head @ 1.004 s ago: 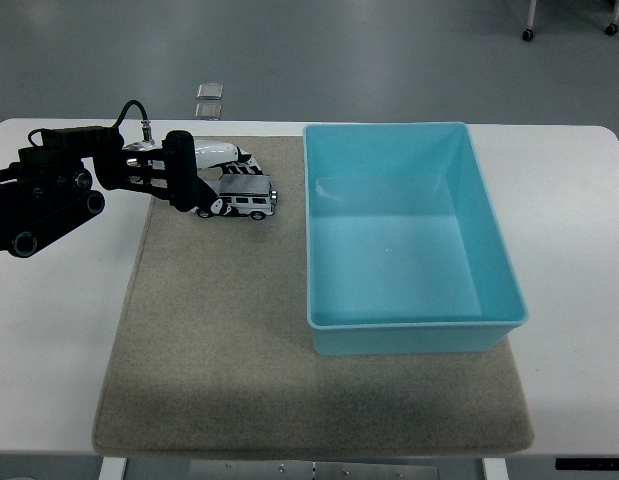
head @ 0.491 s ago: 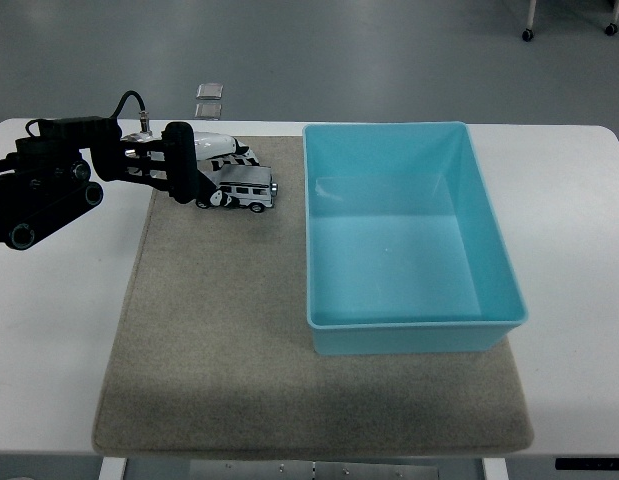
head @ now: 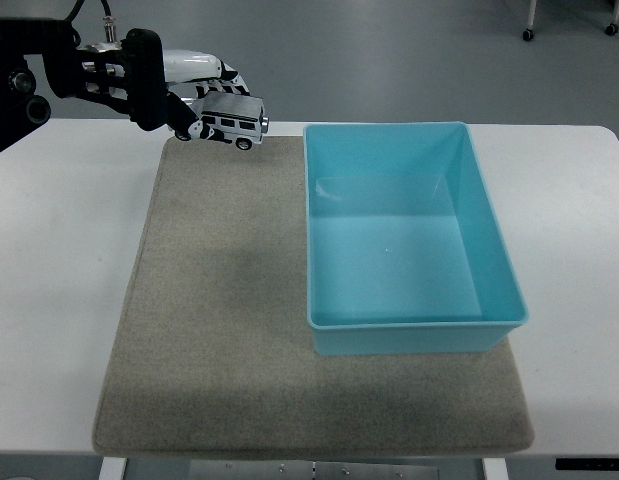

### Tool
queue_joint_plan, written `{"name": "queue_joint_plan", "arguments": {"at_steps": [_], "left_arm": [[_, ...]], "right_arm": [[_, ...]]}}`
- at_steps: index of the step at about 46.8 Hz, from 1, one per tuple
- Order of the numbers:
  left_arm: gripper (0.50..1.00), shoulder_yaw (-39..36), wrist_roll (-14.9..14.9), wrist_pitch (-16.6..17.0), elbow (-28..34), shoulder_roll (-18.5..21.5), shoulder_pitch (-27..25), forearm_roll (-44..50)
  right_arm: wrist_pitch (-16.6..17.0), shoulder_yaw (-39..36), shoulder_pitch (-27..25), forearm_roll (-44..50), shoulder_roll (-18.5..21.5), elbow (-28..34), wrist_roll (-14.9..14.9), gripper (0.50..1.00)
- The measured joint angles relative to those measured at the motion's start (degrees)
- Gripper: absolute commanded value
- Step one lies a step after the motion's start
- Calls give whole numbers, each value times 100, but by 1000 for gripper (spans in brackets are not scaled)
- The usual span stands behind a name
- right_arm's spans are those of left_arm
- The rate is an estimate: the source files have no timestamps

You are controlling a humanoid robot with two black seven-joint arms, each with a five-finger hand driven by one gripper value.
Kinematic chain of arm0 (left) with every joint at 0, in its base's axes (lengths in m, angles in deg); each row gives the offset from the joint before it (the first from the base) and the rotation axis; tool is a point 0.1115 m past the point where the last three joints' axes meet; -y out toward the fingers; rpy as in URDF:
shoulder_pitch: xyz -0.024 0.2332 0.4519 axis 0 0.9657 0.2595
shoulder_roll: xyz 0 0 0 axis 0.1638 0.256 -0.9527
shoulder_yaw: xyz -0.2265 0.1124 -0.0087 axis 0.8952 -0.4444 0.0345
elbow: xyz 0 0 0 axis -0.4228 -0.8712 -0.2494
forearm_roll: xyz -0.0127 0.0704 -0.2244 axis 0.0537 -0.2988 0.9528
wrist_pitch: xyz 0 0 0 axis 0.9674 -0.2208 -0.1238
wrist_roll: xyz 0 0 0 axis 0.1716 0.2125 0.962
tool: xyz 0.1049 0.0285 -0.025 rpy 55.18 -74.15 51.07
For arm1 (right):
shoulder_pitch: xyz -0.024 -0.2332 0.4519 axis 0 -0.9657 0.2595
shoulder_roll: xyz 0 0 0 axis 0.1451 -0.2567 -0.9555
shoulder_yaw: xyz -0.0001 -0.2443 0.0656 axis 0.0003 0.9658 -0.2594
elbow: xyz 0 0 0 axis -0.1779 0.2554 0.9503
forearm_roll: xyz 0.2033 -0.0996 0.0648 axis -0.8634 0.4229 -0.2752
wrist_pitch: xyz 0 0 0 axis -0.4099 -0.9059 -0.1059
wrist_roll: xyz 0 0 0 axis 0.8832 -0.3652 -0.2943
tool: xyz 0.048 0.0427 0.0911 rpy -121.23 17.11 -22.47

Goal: Left hand put the white car in the blue box

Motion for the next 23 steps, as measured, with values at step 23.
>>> {"name": "queue_joint_plan", "arguments": {"at_steps": [23], "left_arm": [[500,10,409,-93,485,-1216,-544,43]], "right_arm": [[0,0,-3,0,0,0,0,936]]}}
